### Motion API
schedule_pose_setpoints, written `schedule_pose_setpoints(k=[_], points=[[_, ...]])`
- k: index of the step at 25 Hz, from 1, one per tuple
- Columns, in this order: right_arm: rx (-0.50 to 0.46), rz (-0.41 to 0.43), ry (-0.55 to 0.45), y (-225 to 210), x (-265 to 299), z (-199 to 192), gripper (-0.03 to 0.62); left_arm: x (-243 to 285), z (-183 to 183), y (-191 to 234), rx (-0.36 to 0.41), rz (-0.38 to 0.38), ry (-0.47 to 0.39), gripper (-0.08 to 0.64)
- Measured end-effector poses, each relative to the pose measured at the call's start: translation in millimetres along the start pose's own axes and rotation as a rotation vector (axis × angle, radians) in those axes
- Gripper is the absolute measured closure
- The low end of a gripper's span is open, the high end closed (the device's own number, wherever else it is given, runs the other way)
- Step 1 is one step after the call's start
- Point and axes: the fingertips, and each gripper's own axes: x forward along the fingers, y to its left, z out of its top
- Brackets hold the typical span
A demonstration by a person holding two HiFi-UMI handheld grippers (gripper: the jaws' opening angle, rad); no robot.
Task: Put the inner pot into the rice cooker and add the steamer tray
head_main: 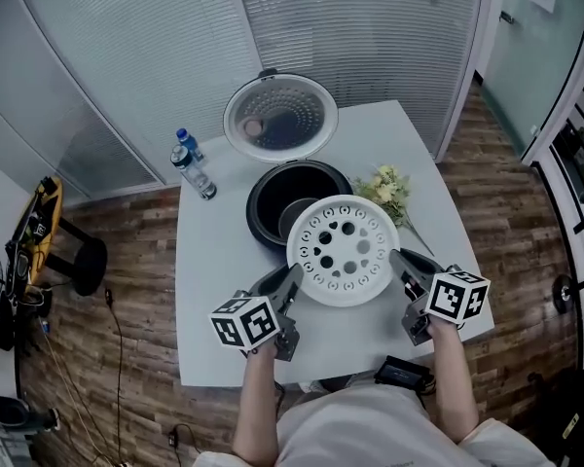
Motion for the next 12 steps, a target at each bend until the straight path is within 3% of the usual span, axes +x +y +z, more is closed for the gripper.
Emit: schedule_pose_setpoints(k=[12], points=[[0.017, 0.078, 0.031, -1.1, 18.9, 11.3, 0.542, -3.2, 6.3, 6.4, -0.050, 0.070, -0.066, 0.509]])
